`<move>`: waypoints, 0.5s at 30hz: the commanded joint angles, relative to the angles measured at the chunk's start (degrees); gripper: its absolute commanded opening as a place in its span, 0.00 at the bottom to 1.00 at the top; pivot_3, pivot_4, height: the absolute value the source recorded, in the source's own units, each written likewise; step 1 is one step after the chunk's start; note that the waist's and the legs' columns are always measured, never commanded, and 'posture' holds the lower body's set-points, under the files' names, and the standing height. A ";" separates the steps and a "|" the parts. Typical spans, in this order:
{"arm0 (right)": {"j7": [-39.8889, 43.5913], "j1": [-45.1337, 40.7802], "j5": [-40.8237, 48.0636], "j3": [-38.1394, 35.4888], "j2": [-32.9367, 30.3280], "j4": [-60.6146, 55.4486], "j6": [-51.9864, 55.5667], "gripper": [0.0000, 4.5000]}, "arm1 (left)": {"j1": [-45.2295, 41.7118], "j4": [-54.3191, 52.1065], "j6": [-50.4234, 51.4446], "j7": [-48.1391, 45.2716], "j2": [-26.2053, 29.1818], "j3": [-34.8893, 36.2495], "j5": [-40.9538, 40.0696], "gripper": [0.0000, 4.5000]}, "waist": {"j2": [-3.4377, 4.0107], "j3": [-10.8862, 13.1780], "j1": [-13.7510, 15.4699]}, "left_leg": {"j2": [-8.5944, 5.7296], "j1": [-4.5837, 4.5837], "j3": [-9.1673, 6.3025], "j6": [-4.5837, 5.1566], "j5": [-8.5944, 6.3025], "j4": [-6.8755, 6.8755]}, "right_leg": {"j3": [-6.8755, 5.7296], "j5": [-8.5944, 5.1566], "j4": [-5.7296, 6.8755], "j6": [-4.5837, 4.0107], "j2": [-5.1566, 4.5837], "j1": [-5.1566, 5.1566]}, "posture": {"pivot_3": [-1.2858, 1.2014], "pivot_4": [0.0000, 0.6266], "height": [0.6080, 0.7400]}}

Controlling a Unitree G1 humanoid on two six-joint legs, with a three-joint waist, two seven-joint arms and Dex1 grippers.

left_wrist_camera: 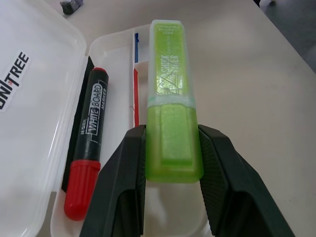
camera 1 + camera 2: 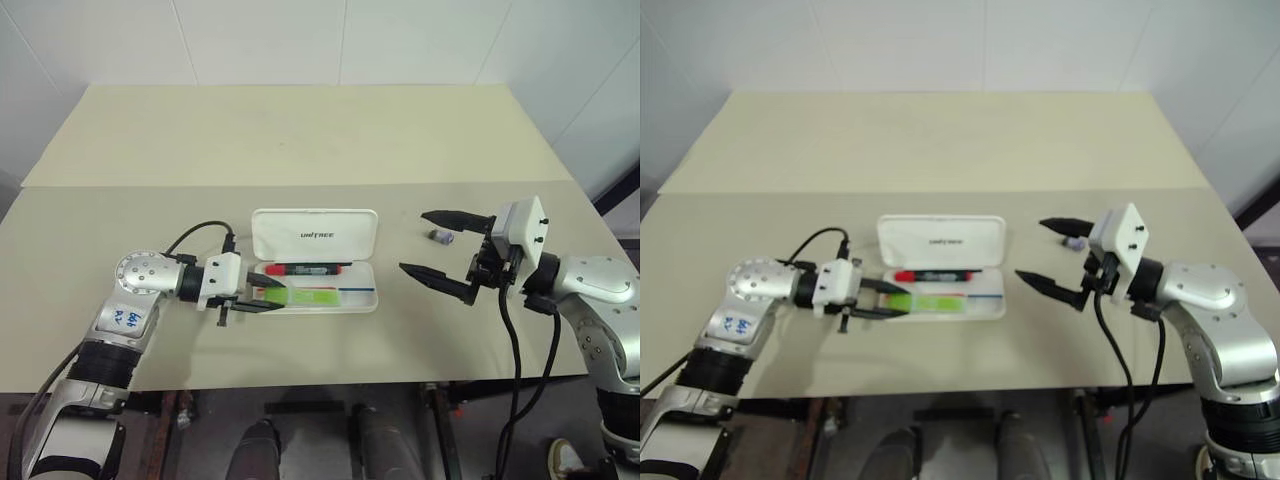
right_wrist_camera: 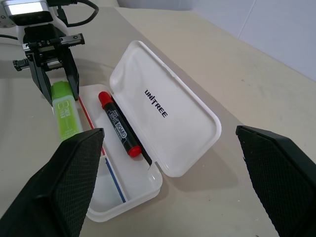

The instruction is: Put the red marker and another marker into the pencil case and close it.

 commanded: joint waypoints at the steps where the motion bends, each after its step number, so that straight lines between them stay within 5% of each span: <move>1: -0.87 0.05 1.35 -1.85 -0.49 -2.66 0.04 1.00 | -0.62 0.94 -0.31 1.35 0.37 0.58 1.35 0.23 | 0.00 0.00 -0.01 | 0.00 0.01 0.00 0.00 0.00 0.00 | 0.00 0.00 0.01 0.00 0.00 0.00 | 0.52 0.24 1.00; 15: -1.61 -0.13 1.68 -1.42 -0.49 -3.04 -0.10 1.00 | -2.39 3.15 -0.98 2.16 -1.43 -0.56 3.05 0.23 | 0.00 0.00 0.10 | 0.00 0.01 0.00 0.01 0.01 0.00 | 0.00 0.00 0.03 0.00 0.00 0.00 | 0.52 0.24 1.00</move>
